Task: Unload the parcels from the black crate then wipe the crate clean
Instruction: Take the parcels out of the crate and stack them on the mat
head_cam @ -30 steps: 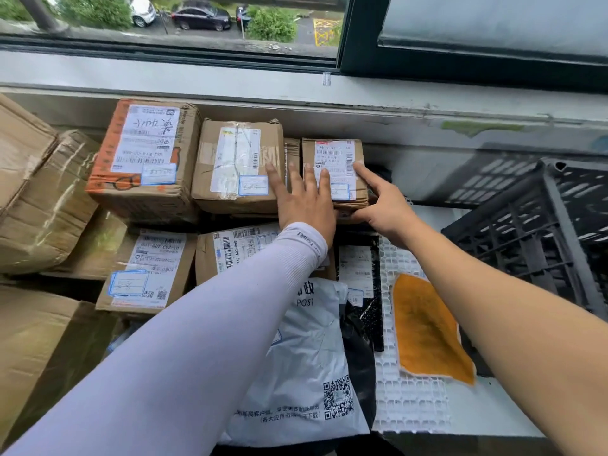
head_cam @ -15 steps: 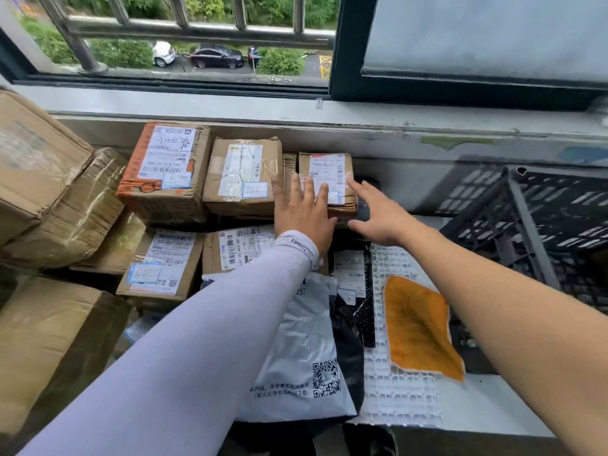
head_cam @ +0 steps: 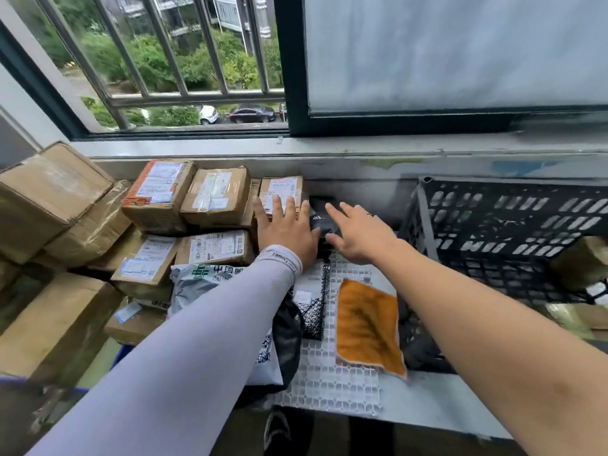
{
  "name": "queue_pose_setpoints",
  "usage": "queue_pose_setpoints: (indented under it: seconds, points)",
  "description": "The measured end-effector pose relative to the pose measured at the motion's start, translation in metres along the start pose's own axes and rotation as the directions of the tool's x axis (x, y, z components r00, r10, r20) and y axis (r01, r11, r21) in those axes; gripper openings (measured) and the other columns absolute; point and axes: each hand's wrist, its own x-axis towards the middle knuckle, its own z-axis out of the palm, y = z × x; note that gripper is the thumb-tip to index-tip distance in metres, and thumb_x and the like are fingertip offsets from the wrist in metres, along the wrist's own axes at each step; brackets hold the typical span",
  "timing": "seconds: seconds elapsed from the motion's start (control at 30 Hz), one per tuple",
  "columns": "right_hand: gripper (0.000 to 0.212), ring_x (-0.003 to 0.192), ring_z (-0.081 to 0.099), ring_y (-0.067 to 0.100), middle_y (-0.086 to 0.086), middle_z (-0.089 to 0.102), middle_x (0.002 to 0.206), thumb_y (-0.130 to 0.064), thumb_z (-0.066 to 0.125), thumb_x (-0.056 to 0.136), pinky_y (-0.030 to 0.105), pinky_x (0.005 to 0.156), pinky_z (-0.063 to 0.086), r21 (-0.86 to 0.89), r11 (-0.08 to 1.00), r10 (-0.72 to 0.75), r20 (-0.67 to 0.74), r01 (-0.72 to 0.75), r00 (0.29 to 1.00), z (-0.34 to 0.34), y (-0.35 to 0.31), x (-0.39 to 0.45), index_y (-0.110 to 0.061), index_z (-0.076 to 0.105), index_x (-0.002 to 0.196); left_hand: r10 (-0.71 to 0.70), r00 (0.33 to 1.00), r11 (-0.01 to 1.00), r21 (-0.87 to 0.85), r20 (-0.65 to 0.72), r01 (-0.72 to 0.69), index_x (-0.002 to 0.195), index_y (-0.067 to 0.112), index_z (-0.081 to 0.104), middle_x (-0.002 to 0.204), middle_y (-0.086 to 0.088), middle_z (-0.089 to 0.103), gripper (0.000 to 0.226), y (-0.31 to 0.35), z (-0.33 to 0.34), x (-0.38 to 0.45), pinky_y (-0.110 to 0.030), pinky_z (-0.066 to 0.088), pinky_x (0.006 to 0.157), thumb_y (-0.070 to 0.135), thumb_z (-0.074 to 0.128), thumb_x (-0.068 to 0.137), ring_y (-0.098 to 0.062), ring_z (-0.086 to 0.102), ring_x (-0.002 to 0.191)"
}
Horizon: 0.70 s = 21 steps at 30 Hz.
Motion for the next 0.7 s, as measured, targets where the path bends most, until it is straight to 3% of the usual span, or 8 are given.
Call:
queue_pose_setpoints:
  seconds: [0.13,0.33,0.7]
  points:
    - [0.07,0.159,0.003,0.029,0.003,0.004,0.173,-0.058,0.03,0.107,0.056,0.126,0.011,-0.05,0.999,0.004,-0.059,-0.007,0.998,-0.013,0.025,-0.026,-0.033,-0.001,0.165,-0.03,0.999,0.999,-0.025,-0.028,0.03,0.166,0.025,0.007,0.173,-0.006,0.009,0.071,0.024,-0.02,-0.022,-0.069,-0.014,0.119,0.061,0.012,0.105,-0.034,-0.001,0.159]
    - [0.069,0.159,0.0,0.029,0.003,0.002,0.173,-0.06,0.027,0.106,0.056,0.127,0.007,-0.071,0.997,0.005,-0.102,-0.013,0.995,-0.034,0.056,-0.06,-0.035,-0.001,0.164,-0.028,0.996,0.996,-0.082,-0.079,0.022,0.166,0.028,0.01,0.173,-0.005,0.012,0.072,0.061,-0.048,-0.039,-0.069,-0.01,0.12,0.064,0.015,0.104,-0.033,0.004,0.159]
    - [0.072,0.159,0.001,0.026,0.001,0.002,0.173,-0.063,0.028,0.105,0.055,0.127,0.01,-0.054,0.965,0.254,-0.046,-0.256,0.966,-0.042,0.139,-0.104,-0.037,-0.004,0.164,0.221,0.967,0.95,-0.199,-0.122,-0.243,0.166,0.029,0.009,0.173,-0.005,0.01,0.072,0.133,-0.067,-0.03,-0.069,-0.008,0.121,0.064,0.015,0.104,-0.033,0.0,0.16]
